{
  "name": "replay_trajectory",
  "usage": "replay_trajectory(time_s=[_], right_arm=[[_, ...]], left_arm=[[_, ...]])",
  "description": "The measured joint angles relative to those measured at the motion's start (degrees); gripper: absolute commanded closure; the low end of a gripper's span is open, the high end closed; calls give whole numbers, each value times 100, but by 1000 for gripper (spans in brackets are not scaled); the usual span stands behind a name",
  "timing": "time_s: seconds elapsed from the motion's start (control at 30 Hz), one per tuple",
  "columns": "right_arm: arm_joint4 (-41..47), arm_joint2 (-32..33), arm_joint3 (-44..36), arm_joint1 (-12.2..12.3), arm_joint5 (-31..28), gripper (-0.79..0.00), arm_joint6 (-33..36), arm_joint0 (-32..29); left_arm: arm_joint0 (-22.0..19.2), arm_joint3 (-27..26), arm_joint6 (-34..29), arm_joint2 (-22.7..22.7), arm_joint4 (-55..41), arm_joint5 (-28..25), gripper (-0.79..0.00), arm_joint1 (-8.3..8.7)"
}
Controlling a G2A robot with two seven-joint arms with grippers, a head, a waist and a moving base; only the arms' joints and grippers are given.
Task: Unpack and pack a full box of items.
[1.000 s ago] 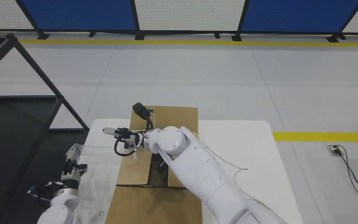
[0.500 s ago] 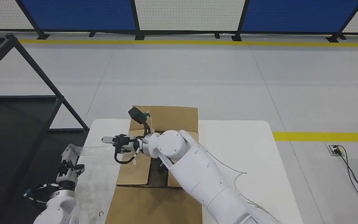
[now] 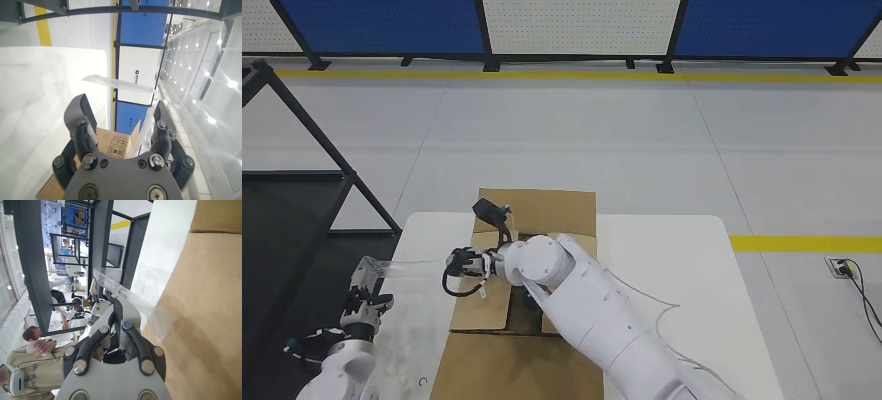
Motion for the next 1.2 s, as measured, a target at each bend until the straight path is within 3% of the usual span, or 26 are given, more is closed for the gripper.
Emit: replay_trajectory(time_s=[0.5,1.2], right_arm=[[-1368,-678,59,-294,1071,0,-420,315],[-1708,-759,81,-299,1340,0,-215,234]], left_arm=[[25,-62,-59,17,38,4,-674,-11],[87,-124,-64,-23,20,-1,-696,-27]])
